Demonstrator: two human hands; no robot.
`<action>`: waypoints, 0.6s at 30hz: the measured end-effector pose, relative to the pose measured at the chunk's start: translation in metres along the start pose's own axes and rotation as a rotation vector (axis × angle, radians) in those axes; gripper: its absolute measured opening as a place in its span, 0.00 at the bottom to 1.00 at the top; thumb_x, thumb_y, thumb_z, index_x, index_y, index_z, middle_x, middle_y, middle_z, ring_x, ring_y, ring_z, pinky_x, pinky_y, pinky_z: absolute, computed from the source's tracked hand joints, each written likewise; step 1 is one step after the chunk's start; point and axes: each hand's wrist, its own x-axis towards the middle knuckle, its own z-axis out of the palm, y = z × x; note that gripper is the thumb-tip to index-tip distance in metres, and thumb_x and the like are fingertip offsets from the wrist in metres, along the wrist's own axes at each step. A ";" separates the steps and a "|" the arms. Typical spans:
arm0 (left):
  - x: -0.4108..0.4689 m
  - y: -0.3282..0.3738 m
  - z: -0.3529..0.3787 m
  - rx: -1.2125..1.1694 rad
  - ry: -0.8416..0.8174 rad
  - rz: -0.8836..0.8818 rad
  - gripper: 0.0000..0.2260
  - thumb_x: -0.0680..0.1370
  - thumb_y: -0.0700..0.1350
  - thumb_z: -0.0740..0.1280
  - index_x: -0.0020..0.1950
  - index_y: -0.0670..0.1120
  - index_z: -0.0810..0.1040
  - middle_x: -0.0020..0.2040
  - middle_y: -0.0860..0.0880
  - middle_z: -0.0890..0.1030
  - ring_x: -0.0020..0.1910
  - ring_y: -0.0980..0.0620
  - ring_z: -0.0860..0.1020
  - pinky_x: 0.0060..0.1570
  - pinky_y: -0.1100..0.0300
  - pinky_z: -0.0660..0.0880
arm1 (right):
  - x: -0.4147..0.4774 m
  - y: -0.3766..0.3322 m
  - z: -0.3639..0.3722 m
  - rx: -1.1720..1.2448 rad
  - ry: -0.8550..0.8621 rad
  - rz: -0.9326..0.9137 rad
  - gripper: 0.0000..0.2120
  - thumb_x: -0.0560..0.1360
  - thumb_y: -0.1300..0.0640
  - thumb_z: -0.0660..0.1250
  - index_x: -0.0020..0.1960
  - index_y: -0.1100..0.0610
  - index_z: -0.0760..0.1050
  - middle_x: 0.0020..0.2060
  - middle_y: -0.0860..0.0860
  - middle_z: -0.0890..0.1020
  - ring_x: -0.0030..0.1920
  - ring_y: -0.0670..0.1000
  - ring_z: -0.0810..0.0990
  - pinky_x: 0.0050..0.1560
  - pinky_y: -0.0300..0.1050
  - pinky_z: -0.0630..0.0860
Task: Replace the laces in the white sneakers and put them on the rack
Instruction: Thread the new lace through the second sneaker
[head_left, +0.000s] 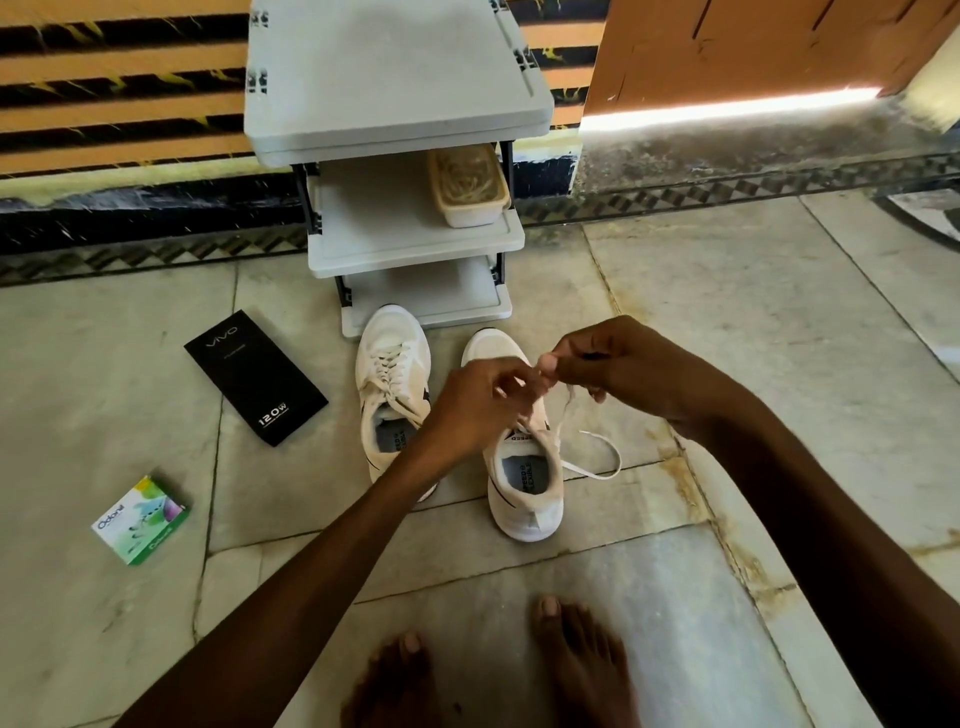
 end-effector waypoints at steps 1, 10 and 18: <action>0.002 0.004 -0.004 -0.071 0.066 -0.014 0.02 0.78 0.46 0.69 0.47 0.51 0.82 0.38 0.52 0.83 0.32 0.59 0.79 0.34 0.68 0.73 | -0.001 -0.002 -0.001 -0.004 0.003 0.001 0.11 0.77 0.49 0.67 0.43 0.54 0.84 0.33 0.47 0.81 0.34 0.41 0.72 0.36 0.35 0.70; 0.002 0.024 -0.042 -0.319 0.255 0.038 0.08 0.78 0.37 0.66 0.46 0.49 0.81 0.37 0.46 0.81 0.32 0.53 0.79 0.35 0.57 0.79 | 0.006 0.036 0.018 -0.423 -0.170 0.137 0.09 0.77 0.57 0.69 0.39 0.57 0.82 0.34 0.53 0.84 0.35 0.51 0.83 0.40 0.41 0.79; -0.007 -0.007 -0.013 -0.214 -0.028 -0.237 0.09 0.81 0.45 0.62 0.61 0.51 0.71 0.50 0.46 0.83 0.45 0.49 0.83 0.57 0.46 0.78 | 0.011 0.044 0.040 0.328 0.224 0.194 0.10 0.80 0.65 0.63 0.44 0.67 0.80 0.37 0.59 0.83 0.35 0.51 0.82 0.39 0.41 0.82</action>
